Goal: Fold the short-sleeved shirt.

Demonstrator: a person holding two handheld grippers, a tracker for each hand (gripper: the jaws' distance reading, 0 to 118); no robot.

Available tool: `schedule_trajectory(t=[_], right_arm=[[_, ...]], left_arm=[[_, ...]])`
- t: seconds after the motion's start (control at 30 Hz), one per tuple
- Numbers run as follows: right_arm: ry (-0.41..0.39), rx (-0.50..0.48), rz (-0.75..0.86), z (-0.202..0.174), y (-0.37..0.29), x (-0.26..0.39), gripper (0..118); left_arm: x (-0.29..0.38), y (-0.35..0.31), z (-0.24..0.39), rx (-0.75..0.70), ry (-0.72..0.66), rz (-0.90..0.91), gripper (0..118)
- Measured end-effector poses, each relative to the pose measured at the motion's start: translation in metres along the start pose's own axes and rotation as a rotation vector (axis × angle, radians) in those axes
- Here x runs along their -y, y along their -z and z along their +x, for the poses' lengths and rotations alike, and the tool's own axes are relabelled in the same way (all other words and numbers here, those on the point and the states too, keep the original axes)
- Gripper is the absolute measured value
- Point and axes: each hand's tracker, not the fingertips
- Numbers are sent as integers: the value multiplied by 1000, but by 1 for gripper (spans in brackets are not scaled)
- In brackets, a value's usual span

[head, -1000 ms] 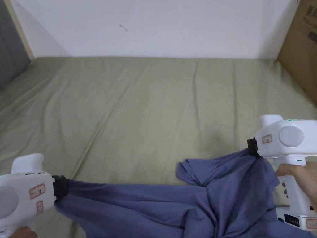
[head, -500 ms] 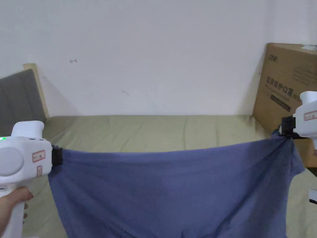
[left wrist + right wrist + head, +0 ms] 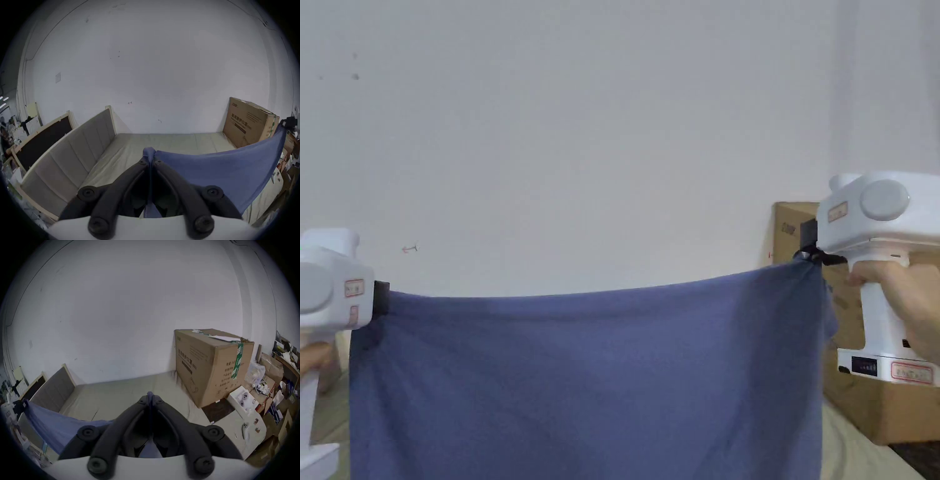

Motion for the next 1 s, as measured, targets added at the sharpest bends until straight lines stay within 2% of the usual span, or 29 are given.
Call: schedule_trajectory(t=[0.07, 0.23, 0.3, 0.4, 0.5, 0.57, 0.63, 0.77, 0.87, 0.9, 1.0], right_arm=[[-18, 28, 29, -10, 12, -20, 1], [-1, 35, 65, -28, 50, -67, 1], [-23, 35, 88, -33, 64, -86, 1], [9, 25, 136, -44, 70, -111, 1], [5, 33, 200, -53, 68, -132, 1], [42, 19, 229, -52, 73, -139, 1], [46, 9, 238, -54, 78, -134, 1], [-110, 50, 165, -60, 112, -90, 1], [-149, 78, 54, -54, 160, -44, 1], [-159, 83, 16, -52, 177, -29, 1], [-110, 87, -112, -42, 234, 27, 1]], left_arm=[[-22, 18, 2, -16, 11, 23, 1], [-73, 51, 10, -36, 4, 94, 1], [-92, 69, 12, -52, 12, 124, 1], [-121, 90, 14, -82, 19, 150, 1], [-138, 98, 13, -99, 14, 207, 1], [-142, 101, 16, -118, 16, 239, 1], [-136, 108, 20, -156, 21, 272, 1], [-93, 144, 31, -198, 67, 252, 1], [-37, 179, 38, -184, 51, 208, 1], [-18, 194, 41, -183, 49, 175, 1], [50, 242, 52, -169, 89, 13, 1]])
